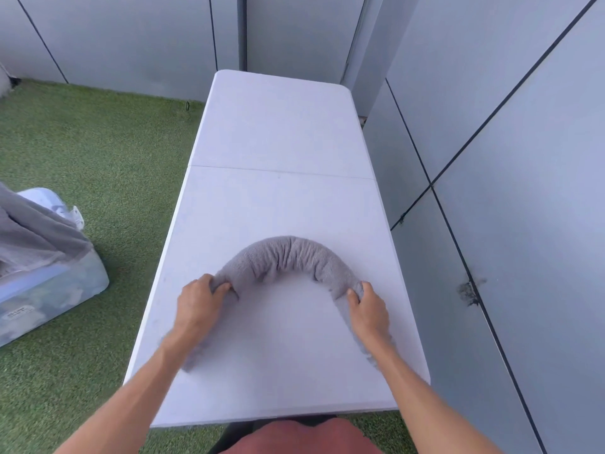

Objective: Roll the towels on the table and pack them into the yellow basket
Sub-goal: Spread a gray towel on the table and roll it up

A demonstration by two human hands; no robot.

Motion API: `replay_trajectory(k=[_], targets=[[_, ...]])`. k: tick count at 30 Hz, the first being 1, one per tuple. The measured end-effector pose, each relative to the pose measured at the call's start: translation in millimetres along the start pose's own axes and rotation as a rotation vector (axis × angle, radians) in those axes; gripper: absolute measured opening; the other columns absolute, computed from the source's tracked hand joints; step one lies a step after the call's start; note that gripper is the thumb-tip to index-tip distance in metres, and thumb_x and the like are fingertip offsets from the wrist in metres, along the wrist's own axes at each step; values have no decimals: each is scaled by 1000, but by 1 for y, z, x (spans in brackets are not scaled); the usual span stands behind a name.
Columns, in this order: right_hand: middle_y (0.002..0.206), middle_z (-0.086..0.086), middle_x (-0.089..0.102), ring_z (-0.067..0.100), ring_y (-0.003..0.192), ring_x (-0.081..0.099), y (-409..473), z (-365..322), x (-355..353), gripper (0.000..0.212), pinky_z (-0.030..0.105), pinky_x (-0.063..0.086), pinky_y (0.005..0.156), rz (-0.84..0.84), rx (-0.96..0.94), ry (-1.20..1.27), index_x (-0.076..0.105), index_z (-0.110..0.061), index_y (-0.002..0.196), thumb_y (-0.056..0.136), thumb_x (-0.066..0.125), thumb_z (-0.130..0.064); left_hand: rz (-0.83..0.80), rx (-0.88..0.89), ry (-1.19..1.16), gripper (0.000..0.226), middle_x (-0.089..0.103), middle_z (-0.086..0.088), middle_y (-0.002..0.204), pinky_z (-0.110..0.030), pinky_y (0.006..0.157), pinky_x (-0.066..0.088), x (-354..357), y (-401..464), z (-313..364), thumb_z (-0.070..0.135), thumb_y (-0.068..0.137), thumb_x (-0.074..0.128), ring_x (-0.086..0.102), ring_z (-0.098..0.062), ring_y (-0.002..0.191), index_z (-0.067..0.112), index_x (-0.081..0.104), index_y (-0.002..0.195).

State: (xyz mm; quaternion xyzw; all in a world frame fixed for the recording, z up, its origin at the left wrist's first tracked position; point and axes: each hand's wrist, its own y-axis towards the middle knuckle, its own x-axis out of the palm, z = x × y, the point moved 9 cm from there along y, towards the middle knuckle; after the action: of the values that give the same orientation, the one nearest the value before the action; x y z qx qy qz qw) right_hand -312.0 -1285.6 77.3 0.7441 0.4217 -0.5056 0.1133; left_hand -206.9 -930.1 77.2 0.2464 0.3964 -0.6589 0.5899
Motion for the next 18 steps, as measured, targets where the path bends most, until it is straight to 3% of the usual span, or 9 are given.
replay_trajectory(k=[3, 6, 13, 18], targets=[[111, 14, 63, 34, 106, 59, -14, -27, 23, 31, 43, 46, 84, -35, -34, 39, 52, -11, 117, 97, 47, -34, -102, 1, 42, 36, 65, -19, 90, -38, 68, 40, 33, -25, 34, 44, 92, 54, 60, -39, 86, 13, 47, 74], [115, 20, 63, 35, 109, 59, -26, -54, 47, 33, 37, 43, 86, -204, -105, 95, 52, -3, 116, 97, 49, -30, -232, 31, 84, 46, 66, -16, 91, -35, 69, 43, 59, -40, 59, 50, 92, 51, 61, -36, 87, 14, 44, 65], [131, 3, 59, 20, 116, 58, -43, -40, 40, 52, 25, 42, 97, -400, -151, 185, 38, -19, 143, 94, 55, -26, -350, 18, 53, 50, 67, -18, 87, -35, 70, 48, 87, -44, 74, 53, 90, 54, 64, -36, 82, 12, 44, 62], [135, 2, 57, 19, 122, 55, -42, -23, 20, 61, 24, 40, 102, -348, -177, 184, 34, -19, 146, 92, 58, -30, -363, -15, -51, 48, 68, -17, 82, -41, 71, 54, 106, -53, 88, 50, 88, 59, 67, -35, 74, 11, 48, 63]])
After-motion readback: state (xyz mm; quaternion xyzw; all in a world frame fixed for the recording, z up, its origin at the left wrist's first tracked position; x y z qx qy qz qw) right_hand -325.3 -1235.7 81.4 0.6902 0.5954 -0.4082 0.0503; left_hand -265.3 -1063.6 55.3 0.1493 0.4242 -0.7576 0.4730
